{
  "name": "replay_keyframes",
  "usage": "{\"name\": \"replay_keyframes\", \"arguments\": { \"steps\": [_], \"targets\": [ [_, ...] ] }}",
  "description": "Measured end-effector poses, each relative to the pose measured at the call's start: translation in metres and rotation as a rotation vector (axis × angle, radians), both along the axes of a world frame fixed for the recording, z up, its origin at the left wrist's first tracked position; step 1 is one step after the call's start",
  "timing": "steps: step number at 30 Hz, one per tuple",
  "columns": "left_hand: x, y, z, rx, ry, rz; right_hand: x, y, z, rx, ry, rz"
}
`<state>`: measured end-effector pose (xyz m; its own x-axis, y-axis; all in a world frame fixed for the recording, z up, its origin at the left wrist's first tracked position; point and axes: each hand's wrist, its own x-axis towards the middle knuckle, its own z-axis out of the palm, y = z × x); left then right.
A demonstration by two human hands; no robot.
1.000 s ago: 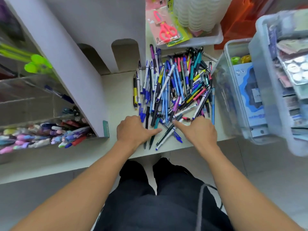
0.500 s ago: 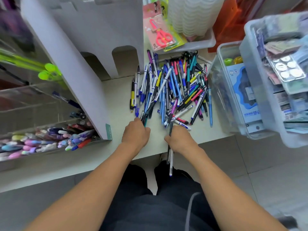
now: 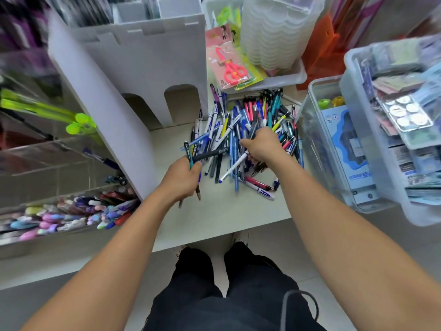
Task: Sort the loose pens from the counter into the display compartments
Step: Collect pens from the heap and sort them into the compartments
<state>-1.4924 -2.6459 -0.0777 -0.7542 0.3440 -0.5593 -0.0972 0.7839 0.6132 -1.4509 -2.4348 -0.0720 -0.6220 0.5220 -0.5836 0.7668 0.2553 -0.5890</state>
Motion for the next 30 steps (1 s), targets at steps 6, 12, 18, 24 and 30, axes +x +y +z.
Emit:
{"name": "replay_keyframes", "arguments": {
  "steps": [6,12,18,24,30],
  "targets": [
    [-0.027,0.023,-0.013,0.039,0.051,0.31,-0.003,-0.01,-0.003,0.164,0.149,-0.148],
    [-0.025,0.033,-0.029,-0.148,0.24,0.334,0.044,0.018,-0.008,0.447,0.055,-0.248],
    [-0.019,0.059,-0.055,-0.035,0.287,0.441,0.035,0.006,-0.059,0.441,-0.226,-0.204],
    [-0.007,0.073,-0.061,0.026,0.27,0.464,0.021,-0.02,-0.072,0.546,-0.175,-0.272],
    [-0.013,0.057,-0.057,0.061,0.27,0.435,0.0,-0.06,-0.067,0.419,-0.072,-0.283]
  ]
}}
